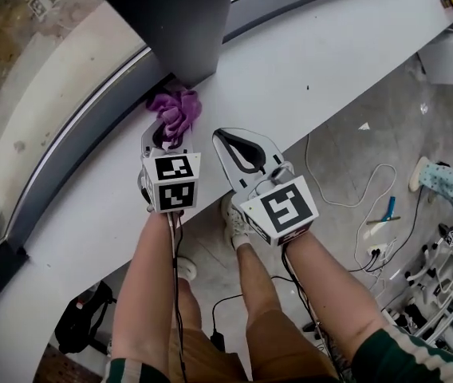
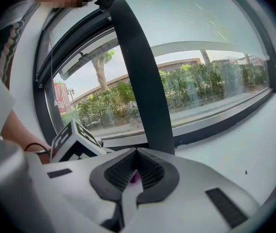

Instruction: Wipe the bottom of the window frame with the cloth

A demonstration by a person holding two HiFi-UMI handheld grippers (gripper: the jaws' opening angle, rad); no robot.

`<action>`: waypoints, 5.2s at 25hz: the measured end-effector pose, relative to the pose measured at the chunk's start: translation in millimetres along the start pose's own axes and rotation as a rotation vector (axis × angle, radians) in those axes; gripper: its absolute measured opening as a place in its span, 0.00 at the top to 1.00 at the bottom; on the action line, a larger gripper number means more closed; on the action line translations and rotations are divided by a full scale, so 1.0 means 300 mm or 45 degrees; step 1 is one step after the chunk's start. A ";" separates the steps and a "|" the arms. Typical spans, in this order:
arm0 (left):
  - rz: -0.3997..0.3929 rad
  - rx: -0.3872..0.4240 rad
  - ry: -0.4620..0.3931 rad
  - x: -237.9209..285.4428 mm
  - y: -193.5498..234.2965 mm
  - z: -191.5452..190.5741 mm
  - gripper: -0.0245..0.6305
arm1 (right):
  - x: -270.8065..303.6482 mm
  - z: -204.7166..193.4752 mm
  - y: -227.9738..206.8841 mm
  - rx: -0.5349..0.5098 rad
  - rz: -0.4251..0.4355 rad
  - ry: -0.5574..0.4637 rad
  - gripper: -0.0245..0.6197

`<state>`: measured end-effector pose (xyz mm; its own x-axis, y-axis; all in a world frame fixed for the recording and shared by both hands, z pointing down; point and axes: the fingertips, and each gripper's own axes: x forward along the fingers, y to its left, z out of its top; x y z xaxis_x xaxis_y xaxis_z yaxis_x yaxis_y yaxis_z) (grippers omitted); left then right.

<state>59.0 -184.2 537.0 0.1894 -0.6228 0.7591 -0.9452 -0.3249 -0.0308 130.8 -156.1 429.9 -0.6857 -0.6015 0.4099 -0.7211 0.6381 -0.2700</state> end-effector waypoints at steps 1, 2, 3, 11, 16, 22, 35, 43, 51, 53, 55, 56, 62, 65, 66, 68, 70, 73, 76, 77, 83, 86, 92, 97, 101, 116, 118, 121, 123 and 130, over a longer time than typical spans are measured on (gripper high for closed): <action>0.004 -0.021 0.015 -0.001 0.007 -0.012 0.80 | -0.005 0.005 0.011 -0.001 0.007 -0.005 0.94; 0.012 -0.046 0.031 -0.004 0.013 -0.026 0.80 | -0.011 0.009 0.021 -0.004 0.012 -0.007 0.94; 0.017 -0.073 0.043 -0.009 0.017 -0.039 0.80 | -0.018 0.012 0.030 -0.009 0.014 -0.006 0.94; 0.053 -0.159 0.037 -0.075 0.084 -0.110 0.80 | -0.032 -0.005 0.118 -0.059 0.044 0.024 0.94; 0.091 -0.191 0.033 -0.145 0.160 -0.167 0.80 | -0.001 -0.009 0.187 -0.071 0.060 0.028 0.94; 0.136 -0.233 0.023 -0.203 0.283 -0.232 0.80 | 0.060 -0.037 0.303 -0.081 0.100 0.040 0.94; 0.185 -0.308 0.021 -0.320 0.504 -0.377 0.80 | 0.201 -0.053 0.544 -0.114 0.178 0.066 0.94; 0.231 -0.345 0.025 -0.409 0.640 -0.481 0.80 | 0.258 -0.072 0.690 -0.118 0.215 0.078 0.94; 0.283 -0.401 0.022 -0.521 0.759 -0.591 0.80 | 0.316 -0.092 0.840 -0.157 0.268 0.097 0.94; 0.292 -0.410 0.021 -0.550 0.785 -0.625 0.80 | 0.330 -0.097 0.885 -0.166 0.283 0.099 0.94; 0.306 -0.424 0.022 -0.581 0.812 -0.659 0.80 | 0.343 -0.102 0.932 -0.173 0.302 0.098 0.94; 0.312 -0.433 0.022 -0.597 0.825 -0.676 0.80 | 0.349 -0.106 0.956 -0.177 0.311 0.099 0.94; 0.354 -0.475 0.018 -0.688 0.921 -0.774 0.80 | 0.396 -0.140 1.110 -0.205 0.375 0.126 0.94; 0.368 -0.499 0.013 -0.724 0.969 -0.821 0.80 | 0.422 -0.158 1.179 -0.215 0.395 0.136 0.94; 0.376 -0.511 0.011 -0.737 0.984 -0.838 0.80 | 0.431 -0.163 1.200 -0.218 0.399 0.142 0.94; 0.388 -0.530 0.010 -0.765 1.011 -0.872 0.80 | 0.446 -0.171 1.242 -0.222 0.398 0.160 0.94; 0.395 -0.538 0.011 -0.792 1.039 -0.906 0.80 | 0.460 -0.177 1.283 -0.229 0.391 0.178 0.94; 0.411 -0.554 0.012 -0.829 1.082 -0.951 0.80 | 0.483 -0.188 1.341 -0.237 0.395 0.204 0.94; 0.428 -0.568 0.013 -0.866 1.125 -0.994 0.80 | 0.507 -0.202 1.411 -0.242 0.434 0.199 0.94; 0.432 -0.568 0.013 -0.877 1.138 -1.007 0.80 | 0.515 -0.206 1.435 -0.250 0.440 0.201 0.94; 0.471 -0.621 0.012 -0.954 1.220 -1.115 0.80 | 0.553 -0.245 1.585 -0.295 0.506 0.229 0.94; 0.513 -0.655 0.012 -1.010 1.274 -1.179 0.80 | 0.570 -0.254 1.653 -0.337 0.519 0.246 0.94; 0.603 -0.715 0.025 -1.120 1.373 -1.306 0.80 | 0.587 -0.318 1.784 -0.340 0.605 0.280 0.94; 0.656 -0.758 0.022 -1.189 1.435 -1.378 0.80 | 0.604 -0.335 1.885 -0.348 0.656 0.287 0.94; 0.684 -0.770 0.035 -1.247 1.487 -1.426 0.80 | 0.616 -0.356 1.956 -0.352 0.686 0.298 0.94; 0.755 -0.826 0.054 -1.377 1.566 -1.554 0.80 | 0.660 -0.414 2.213 -0.372 0.814 0.318 0.94; 0.754 -0.834 0.045 -1.382 1.563 -1.553 0.80 | 0.666 -0.418 2.227 -0.374 0.814 0.323 0.94; 0.747 -0.835 0.041 -1.385 1.554 -1.559 0.80 | 0.673 -0.424 2.236 -0.377 0.812 0.331 0.94; 0.742 -0.833 0.055 -1.383 1.545 -1.569 0.80 | 0.676 -0.429 2.239 -0.383 0.815 0.335 0.94; 0.755 -0.911 0.092 -1.406 1.492 -1.626 0.80 | 0.655 -0.448 2.243 -0.388 0.821 0.359 0.94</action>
<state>-573.5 280.2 520.2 -0.3713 -0.4927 0.7870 -0.8255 0.5633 -0.0369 -475.7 219.6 445.8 -0.8809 0.0540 0.4701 -0.0997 0.9500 -0.2959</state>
